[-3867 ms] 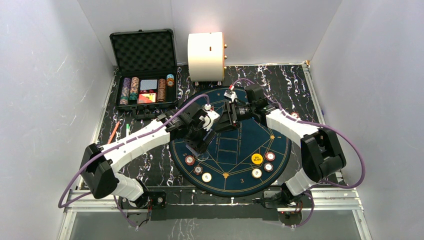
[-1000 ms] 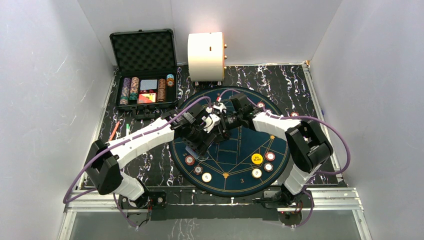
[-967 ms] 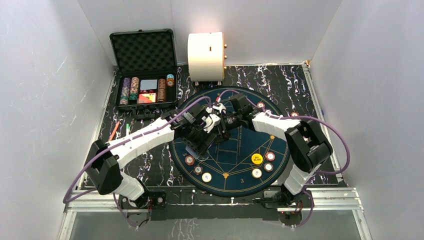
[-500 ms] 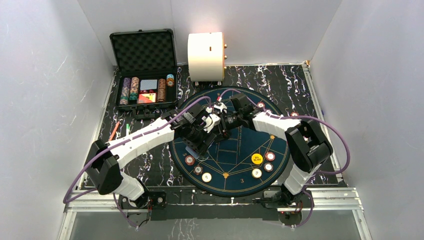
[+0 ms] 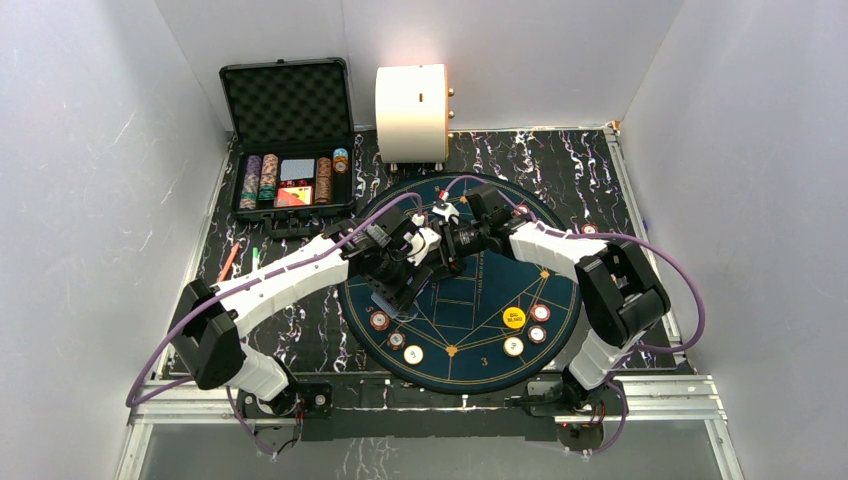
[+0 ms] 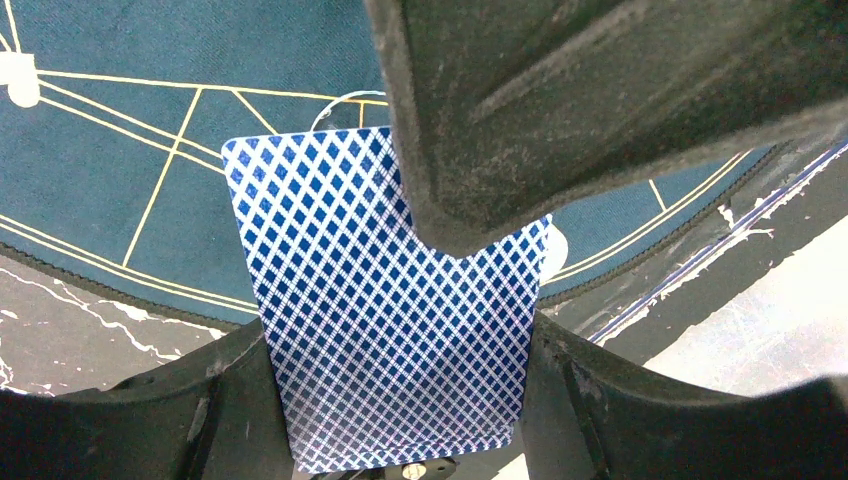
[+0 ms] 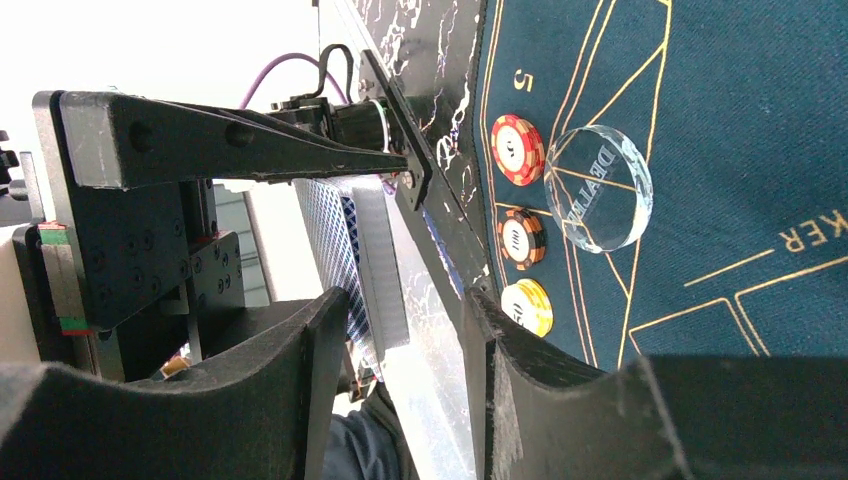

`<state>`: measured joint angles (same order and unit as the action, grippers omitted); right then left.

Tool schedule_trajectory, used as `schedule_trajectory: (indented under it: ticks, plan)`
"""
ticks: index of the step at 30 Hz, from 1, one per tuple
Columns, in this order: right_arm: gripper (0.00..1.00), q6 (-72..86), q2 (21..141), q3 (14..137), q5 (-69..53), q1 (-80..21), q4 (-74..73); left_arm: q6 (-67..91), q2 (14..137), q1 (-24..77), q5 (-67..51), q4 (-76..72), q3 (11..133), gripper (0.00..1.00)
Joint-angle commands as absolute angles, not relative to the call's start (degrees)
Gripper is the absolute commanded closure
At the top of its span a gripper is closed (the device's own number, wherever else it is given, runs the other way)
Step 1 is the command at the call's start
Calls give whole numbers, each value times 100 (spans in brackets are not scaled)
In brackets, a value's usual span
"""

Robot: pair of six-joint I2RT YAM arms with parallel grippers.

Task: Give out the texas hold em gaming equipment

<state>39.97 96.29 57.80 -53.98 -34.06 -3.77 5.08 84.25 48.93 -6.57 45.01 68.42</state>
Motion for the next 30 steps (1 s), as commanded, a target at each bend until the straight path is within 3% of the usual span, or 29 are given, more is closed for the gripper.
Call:
schedule_trajectory:
  ticks: [1,26,30]
  plan:
    - [47,3824,9372,6048,-5383,-3346,-500,529,8121,4886,-756,4521,6934,100]
    - [51,3693,9213,6144,-5424,-3202,-737,528,8121,4882,-756,4526,6910,100]
    - [46,3767,9211,6041,-5509,-3208,-600,536,8126,4884,-764,4524,6938,100]
